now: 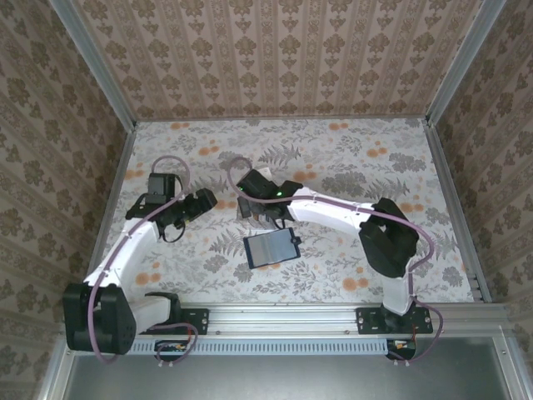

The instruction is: Put the credit cards into the card holder

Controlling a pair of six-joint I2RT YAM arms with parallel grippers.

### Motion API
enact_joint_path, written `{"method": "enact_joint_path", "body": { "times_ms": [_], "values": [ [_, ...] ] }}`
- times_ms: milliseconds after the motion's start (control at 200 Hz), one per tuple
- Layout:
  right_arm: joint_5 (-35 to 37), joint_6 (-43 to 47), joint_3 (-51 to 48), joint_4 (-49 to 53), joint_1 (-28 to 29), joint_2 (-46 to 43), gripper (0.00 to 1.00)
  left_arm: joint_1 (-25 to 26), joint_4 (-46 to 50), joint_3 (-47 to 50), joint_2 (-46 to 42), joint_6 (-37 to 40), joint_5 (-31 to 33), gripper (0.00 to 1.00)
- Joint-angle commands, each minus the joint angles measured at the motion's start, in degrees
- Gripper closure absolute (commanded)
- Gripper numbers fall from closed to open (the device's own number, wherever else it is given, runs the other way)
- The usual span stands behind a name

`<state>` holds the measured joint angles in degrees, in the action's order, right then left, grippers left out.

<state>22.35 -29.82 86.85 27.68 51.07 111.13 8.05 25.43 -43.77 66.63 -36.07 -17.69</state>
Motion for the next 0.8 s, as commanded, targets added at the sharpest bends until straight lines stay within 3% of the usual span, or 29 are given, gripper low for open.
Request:
{"method": "enact_joint_path", "body": {
  "times_ms": [0, 265, 445, 605, 795],
  "values": [
    [4.52, 1.81, 3.7, 2.03, 0.92, 3.97, 0.0, -0.98, 1.82, -1.82, 0.43, 2.07, 1.51, 0.03],
    [9.65, -0.41, 9.4, 7.88, 1.35, 10.31, 0.0, -2.36, 2.91, -4.14, 3.79, 5.27, 1.84, 0.01],
    [17.09, -1.57, 5.5, 10.1, 1.65, 6.07, 0.0, -2.62, 1.09, -4.38, 5.87, 4.78, -1.87, 0.01],
    [16.19, 2.85, -0.35, 6.51, 0.9, 0.23, 0.01, -2.61, -1.1, -3.39, 6.52, 3.32, -2.31, 0.01],
    [9.31, 3.79, -2.56, 5.93, -2.83, -0.83, 0.11, -2.52, -3.4, -3.13, 8.58, 1.85, -3.41, 0.02]
  ]
}}
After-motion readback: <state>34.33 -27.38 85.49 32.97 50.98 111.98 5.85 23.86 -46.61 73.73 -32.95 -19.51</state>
